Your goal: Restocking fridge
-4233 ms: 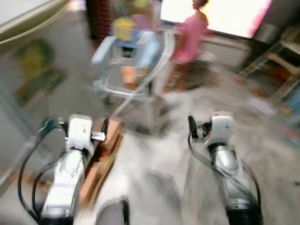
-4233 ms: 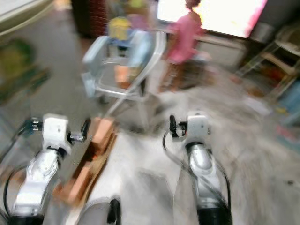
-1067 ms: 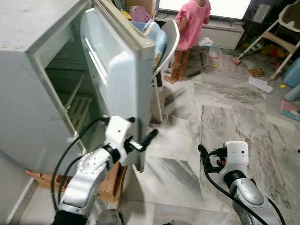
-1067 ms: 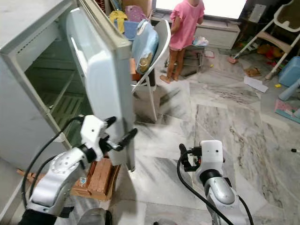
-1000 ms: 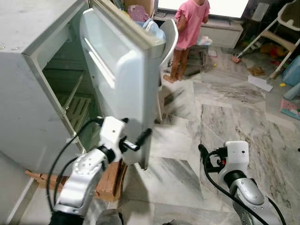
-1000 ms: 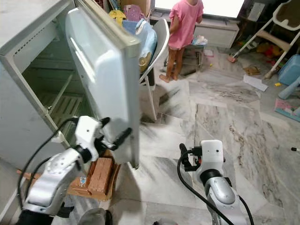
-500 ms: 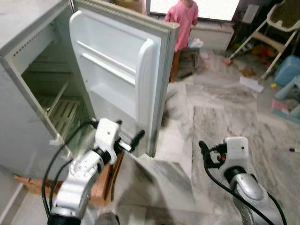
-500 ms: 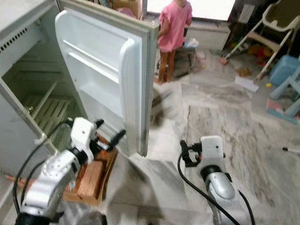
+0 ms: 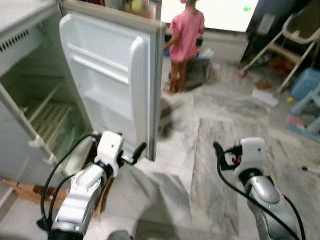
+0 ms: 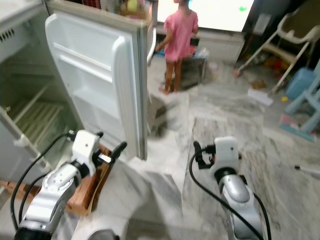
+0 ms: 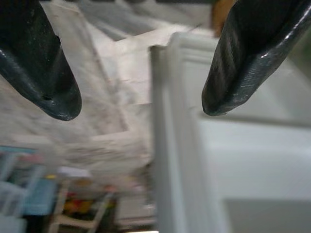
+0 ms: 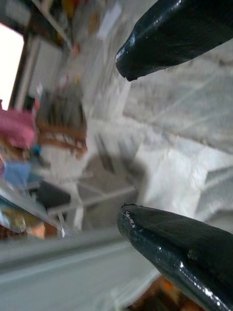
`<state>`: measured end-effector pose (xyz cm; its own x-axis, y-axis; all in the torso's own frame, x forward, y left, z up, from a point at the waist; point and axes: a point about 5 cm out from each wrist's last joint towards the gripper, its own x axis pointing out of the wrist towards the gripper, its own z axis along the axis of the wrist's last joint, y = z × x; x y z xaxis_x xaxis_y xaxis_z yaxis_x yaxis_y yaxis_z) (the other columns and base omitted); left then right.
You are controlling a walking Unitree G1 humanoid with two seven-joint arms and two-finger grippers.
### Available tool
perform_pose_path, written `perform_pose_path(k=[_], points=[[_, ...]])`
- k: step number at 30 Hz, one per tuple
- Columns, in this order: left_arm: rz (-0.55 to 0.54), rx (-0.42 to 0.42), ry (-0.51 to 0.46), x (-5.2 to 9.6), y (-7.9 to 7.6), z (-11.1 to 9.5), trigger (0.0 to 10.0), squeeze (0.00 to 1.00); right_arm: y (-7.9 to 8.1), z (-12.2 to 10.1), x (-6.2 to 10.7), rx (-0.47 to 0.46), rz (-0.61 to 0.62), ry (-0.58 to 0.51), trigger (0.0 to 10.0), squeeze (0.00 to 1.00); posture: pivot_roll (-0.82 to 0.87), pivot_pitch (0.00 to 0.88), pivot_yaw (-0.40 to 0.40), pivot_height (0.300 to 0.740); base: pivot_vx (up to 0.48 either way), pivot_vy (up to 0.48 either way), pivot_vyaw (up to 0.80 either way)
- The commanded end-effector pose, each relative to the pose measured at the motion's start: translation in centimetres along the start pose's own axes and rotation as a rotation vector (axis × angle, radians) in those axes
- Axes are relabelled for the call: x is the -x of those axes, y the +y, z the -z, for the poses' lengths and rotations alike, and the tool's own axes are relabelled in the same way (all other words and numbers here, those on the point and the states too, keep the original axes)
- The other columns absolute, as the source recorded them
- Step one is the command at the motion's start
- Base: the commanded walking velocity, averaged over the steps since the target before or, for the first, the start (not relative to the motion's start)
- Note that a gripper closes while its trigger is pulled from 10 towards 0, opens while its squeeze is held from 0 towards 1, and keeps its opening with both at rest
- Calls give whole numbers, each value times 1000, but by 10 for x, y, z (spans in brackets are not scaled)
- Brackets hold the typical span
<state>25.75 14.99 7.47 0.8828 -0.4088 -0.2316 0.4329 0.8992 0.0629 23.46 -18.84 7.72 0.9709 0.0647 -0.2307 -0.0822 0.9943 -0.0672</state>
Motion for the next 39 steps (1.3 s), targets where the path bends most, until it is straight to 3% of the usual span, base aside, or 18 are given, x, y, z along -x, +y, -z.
perform_pose_path(k=[1, 18, 27, 34, 39], points=[[-21, -22, -4, -3, 5, -3, 10000, 0, 1, -6, -3, 6, -4, -25, 10000, 0, 131, 0, -67, 740, 480, 0, 0], [-16, -26, -8, -9, -1, -1, 10000, 0, 3, -8, -4, 12, -9, -37, 10000, 0, 122, 0, -63, 740, 480, 0, 0], [-26, -59, -21, -23, 5, -6, 10000, 0, 4, -9, -6, 12, -13, -39, 10000, 0, 121, 0, -66, 740, 469, 0, 0], [-18, -63, -57, -35, -3, -13, 10000, 0, 5, -9, -6, 14, -10, -42, 10000, 0, 110, 0, -64, 740, 400, 0, 0], [-77, -72, -35, -24, 2, -9, 10000, 0, 3, -8, -5, 14, -2, -41, 10000, 0, 111, 0, -61, 740, 0, 0, 0]])
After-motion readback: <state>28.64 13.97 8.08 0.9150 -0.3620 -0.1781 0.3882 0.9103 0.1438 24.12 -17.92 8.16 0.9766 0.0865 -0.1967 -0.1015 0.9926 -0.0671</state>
